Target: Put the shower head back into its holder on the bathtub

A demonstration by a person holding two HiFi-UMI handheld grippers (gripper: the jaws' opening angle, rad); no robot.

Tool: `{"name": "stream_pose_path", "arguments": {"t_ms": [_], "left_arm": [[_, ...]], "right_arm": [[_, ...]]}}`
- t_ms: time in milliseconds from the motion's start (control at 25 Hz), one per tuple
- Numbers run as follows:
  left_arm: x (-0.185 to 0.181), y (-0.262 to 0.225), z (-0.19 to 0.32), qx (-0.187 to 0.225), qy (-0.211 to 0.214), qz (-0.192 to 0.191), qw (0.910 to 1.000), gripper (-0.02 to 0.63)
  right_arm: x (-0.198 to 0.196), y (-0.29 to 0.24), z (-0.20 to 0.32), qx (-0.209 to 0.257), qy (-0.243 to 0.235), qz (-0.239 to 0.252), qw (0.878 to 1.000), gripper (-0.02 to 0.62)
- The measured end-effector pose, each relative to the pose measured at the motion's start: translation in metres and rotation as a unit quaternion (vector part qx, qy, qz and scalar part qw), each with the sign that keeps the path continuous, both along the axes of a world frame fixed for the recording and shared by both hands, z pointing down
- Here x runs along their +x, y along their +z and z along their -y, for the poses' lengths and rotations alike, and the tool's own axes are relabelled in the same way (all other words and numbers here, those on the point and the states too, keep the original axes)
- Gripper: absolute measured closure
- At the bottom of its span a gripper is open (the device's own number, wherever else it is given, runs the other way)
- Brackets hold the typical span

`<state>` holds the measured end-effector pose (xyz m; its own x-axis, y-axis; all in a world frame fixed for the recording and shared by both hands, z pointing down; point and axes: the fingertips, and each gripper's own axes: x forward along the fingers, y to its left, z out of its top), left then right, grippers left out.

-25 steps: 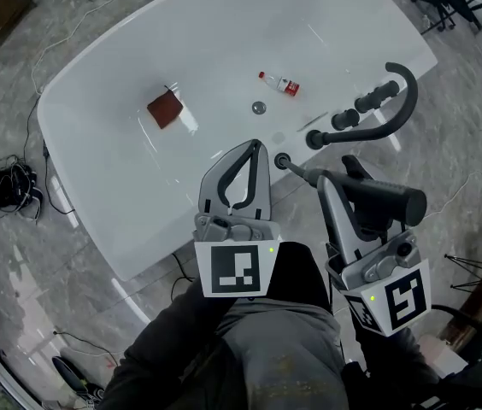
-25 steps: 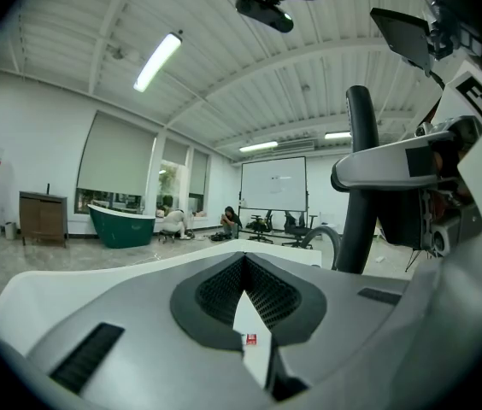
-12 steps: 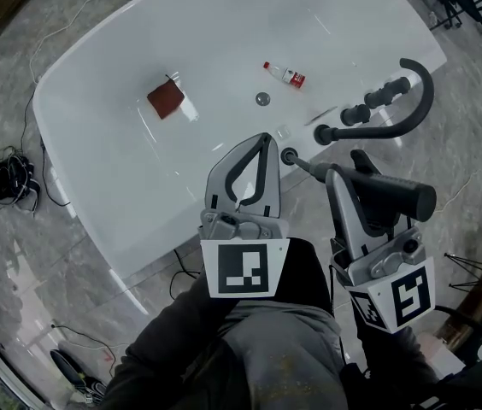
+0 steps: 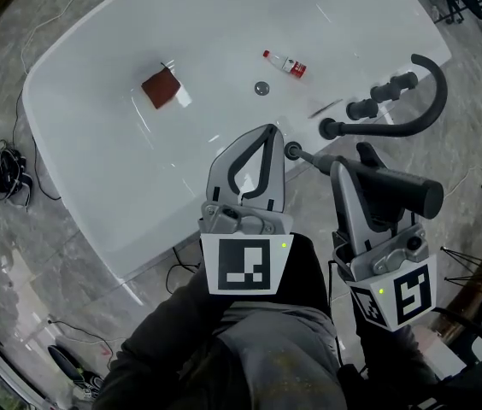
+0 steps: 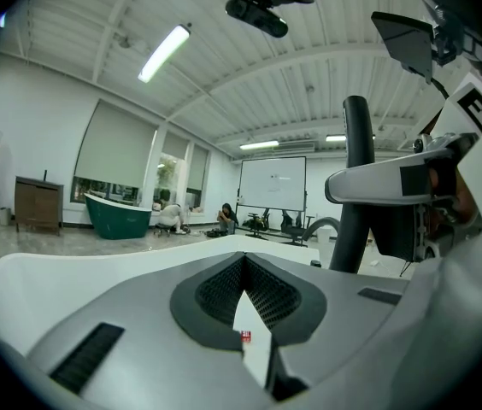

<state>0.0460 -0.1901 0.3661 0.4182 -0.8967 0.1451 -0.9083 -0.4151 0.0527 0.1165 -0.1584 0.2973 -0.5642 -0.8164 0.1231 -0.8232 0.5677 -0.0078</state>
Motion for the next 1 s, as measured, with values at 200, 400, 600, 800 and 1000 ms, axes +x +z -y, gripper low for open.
{"name": "stream_pose_path", "arguments": {"t_ms": [200,400,600,800,1000], "left_arm": [[0.002,0.002,0.002,-0.003,0.01,0.006,0.9999,0.604],[-0.001,0.009,0.005,-0.001,0.014,0.004,0.9999,0.604],[0.0,0.022,0.008,-0.012,0.019,0.004,0.9997,0.604],[-0.002,0.033,0.012,-0.008,0.018,0.006,0.9998,0.604],[0.0,0.047,0.012,-0.02,0.015,0.006,0.9997,0.604]], "right_arm": [[-0.001,0.005,0.0,-0.006,0.005,0.0,1.0,0.468],[-0.001,0.01,0.0,-0.009,0.011,0.0,1.0,0.468],[-0.001,0.019,0.003,-0.01,0.012,-0.004,1.0,0.468],[0.0,0.032,0.009,-0.012,0.016,-0.001,1.0,0.468],[0.001,0.043,0.011,-0.018,0.013,0.001,1.0,0.466]]}}
